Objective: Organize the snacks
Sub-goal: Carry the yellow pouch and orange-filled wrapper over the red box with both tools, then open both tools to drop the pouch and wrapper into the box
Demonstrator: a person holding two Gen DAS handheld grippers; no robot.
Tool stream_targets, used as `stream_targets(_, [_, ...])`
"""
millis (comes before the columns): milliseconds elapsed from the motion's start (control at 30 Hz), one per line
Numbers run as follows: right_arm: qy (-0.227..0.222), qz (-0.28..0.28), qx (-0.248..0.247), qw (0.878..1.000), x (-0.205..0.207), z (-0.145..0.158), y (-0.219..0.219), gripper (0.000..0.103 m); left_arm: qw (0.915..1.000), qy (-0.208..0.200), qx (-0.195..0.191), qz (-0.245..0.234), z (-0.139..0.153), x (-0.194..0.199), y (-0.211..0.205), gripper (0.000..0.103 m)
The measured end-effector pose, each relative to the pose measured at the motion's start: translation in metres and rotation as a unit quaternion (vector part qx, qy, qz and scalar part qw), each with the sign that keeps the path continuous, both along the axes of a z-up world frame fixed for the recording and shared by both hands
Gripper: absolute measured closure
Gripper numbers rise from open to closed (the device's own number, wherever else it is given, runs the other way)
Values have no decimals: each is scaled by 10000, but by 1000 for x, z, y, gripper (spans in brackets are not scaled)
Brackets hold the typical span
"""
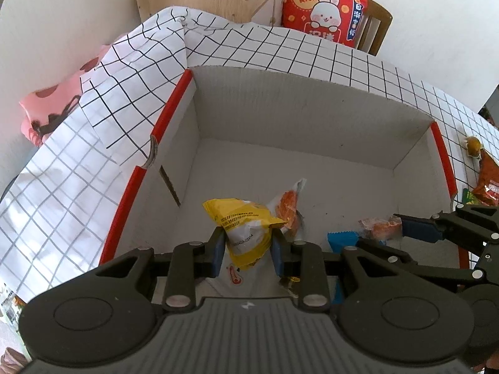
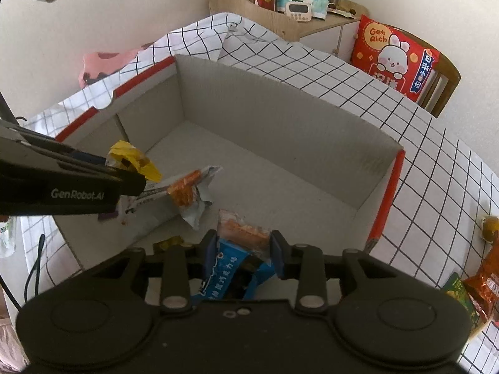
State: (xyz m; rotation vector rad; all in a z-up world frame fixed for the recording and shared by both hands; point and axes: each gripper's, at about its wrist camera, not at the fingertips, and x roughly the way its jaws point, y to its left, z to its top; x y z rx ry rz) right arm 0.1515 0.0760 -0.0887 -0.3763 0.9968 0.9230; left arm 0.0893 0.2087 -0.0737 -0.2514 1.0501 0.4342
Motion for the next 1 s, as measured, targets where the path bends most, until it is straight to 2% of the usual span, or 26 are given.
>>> stream_targets(200, [84, 8, 25, 10000, 1, -1, -1, 65, 10000, 23, -59, 30, -3, 0, 0, 72])
stream_targets(333, [136, 17, 73, 9999, -1, 0, -4, 63, 10000, -18, -38, 44, -2, -4, -3, 59])
stream_targets(467, [157, 26, 127, 9998, -3, 2, -6, 61, 10000, -79, -19, 33, 0, -9, -4, 55])
stream_targets(667, [266, -86, 285, 9992, -6, 8, -12, 48, 9997, -254, 8, 26, 9, -19, -9, 46])
stream_targets(1000, [219, -250, 661, 9973, -10, 29, -37, 30, 9985, -544, 1, 10, 29, -34, -18, 43])
